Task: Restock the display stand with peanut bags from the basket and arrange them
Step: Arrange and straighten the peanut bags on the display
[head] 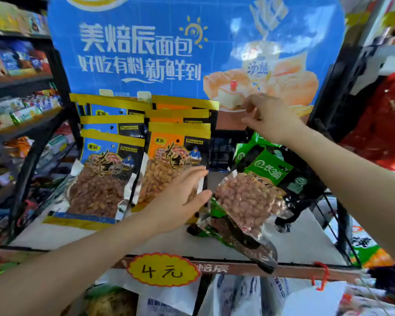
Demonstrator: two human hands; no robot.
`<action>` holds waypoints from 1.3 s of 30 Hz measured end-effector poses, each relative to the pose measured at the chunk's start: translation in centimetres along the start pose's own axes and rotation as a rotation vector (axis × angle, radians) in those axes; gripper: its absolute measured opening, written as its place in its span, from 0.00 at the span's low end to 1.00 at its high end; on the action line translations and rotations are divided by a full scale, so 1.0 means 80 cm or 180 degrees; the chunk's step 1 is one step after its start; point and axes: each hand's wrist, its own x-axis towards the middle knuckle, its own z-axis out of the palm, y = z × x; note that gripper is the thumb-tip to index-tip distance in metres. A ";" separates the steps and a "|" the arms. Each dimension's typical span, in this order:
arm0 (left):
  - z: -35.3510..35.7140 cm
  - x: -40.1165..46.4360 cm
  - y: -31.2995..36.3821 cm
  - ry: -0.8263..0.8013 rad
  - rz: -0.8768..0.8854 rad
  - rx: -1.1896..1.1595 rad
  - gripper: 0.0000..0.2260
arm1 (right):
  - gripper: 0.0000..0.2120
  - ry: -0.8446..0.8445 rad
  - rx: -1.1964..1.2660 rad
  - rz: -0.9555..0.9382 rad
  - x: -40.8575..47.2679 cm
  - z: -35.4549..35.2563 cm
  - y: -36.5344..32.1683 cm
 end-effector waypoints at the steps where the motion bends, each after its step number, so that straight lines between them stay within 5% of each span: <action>1: 0.005 0.007 0.009 -0.0028 -0.0011 -0.0085 0.23 | 0.14 -0.0183 -0.0134 0.0192 -0.013 -0.003 0.017; 5: 0.022 0.047 0.030 -0.0231 -0.0632 -0.0583 0.23 | 0.18 -0.0666 -0.0596 0.1062 -0.068 -0.010 0.062; 8: 0.032 0.085 0.034 -0.0209 -0.0962 -0.0998 0.21 | 0.20 -0.0940 -0.0165 0.1264 -0.096 -0.011 0.074; 12: 0.044 0.128 0.033 0.0001 -0.1067 -0.0868 0.22 | 0.20 -0.1664 0.0869 0.0876 -0.111 -0.012 0.070; 17: 0.032 0.156 0.030 0.0213 -0.1127 -0.1046 0.05 | 0.09 -0.1771 0.1279 0.0574 -0.098 -0.035 0.063; 23: 0.013 0.190 0.044 0.0836 -0.0694 -0.1207 0.05 | 0.15 -0.1790 0.1383 0.0443 -0.086 -0.049 0.059; 26: -0.013 0.207 0.055 0.1265 -0.0436 -0.1320 0.09 | 0.16 -0.1602 0.0858 0.0246 -0.081 -0.042 0.052; 32: -0.001 0.200 0.049 0.0131 -0.0362 -0.1103 0.07 | 0.06 -0.1569 -0.0436 0.0055 -0.071 -0.026 0.039; 36: 0.009 0.192 0.036 0.0329 -0.0545 -0.1284 0.18 | 0.18 -0.1769 -0.0826 0.0201 -0.077 -0.017 0.040; 39: 0.005 0.186 0.044 0.0414 -0.0455 -0.1273 0.11 | 0.19 -0.1758 -0.0874 0.0071 -0.076 -0.014 0.041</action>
